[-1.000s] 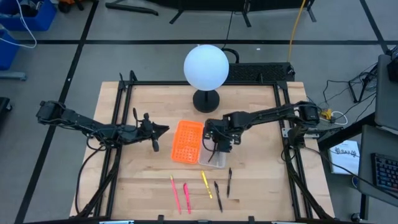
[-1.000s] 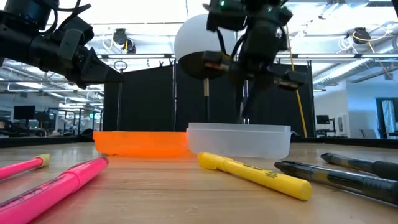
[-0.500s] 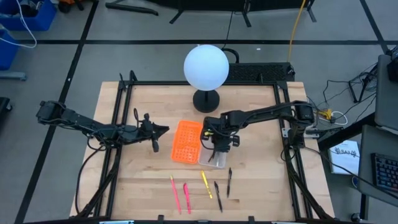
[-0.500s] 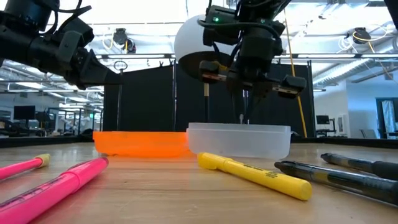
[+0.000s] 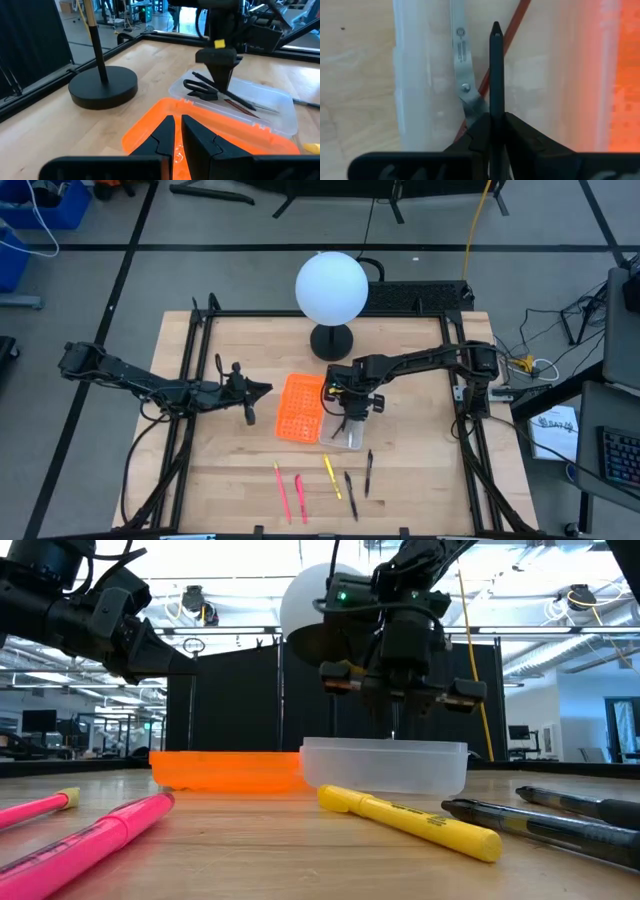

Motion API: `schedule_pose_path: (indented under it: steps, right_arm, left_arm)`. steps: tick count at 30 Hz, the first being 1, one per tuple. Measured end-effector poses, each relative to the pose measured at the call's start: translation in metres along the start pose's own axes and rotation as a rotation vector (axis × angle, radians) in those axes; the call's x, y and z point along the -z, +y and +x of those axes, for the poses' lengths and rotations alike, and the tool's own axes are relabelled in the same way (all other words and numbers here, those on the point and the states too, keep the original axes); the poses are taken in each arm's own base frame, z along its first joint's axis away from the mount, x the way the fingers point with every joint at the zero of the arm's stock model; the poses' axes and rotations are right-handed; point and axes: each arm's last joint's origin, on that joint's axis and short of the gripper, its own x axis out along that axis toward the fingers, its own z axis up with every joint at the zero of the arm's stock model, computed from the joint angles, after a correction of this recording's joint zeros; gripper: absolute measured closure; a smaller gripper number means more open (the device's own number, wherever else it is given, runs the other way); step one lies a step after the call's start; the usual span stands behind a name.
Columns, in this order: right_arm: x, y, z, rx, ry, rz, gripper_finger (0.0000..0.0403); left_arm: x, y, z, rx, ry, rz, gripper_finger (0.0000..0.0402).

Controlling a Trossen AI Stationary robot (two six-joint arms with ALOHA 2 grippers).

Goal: Pick & place school supplies into a supply box
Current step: Put the right black pen into the pencil box, then put the pink pencil into the pencil box

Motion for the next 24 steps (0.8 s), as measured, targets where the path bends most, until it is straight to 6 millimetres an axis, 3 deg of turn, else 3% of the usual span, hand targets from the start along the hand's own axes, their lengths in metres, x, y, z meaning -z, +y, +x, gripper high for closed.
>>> schedule_pose_path:
  steps: [11, 15, 19, 24]
  right_arm:
    - [-0.012, 0.001, -0.017, 0.048, -0.013, 0.003, 0.0325]
    - [-0.013, -0.002, -0.023, 0.107, 0.028, 0.090, 0.0322]
    - [-0.023, 0.001, -0.051, 0.228, 0.101, 0.292, 0.0331]
    - [-0.049, 0.013, -0.103, 0.393, -0.063, 0.698, 0.0360]
  left_arm:
    - [0.000, 0.000, 0.000, 0.001, -0.001, -0.027, 0.0360]
    - [0.000, 0.000, 0.000, 0.001, -0.001, -0.031, 0.0360]
    - [0.000, 0.000, 0.000, 0.001, -0.001, -0.020, 0.0360]
    - [0.000, 0.000, 0.000, 0.003, 0.001, -0.026, 0.0360]
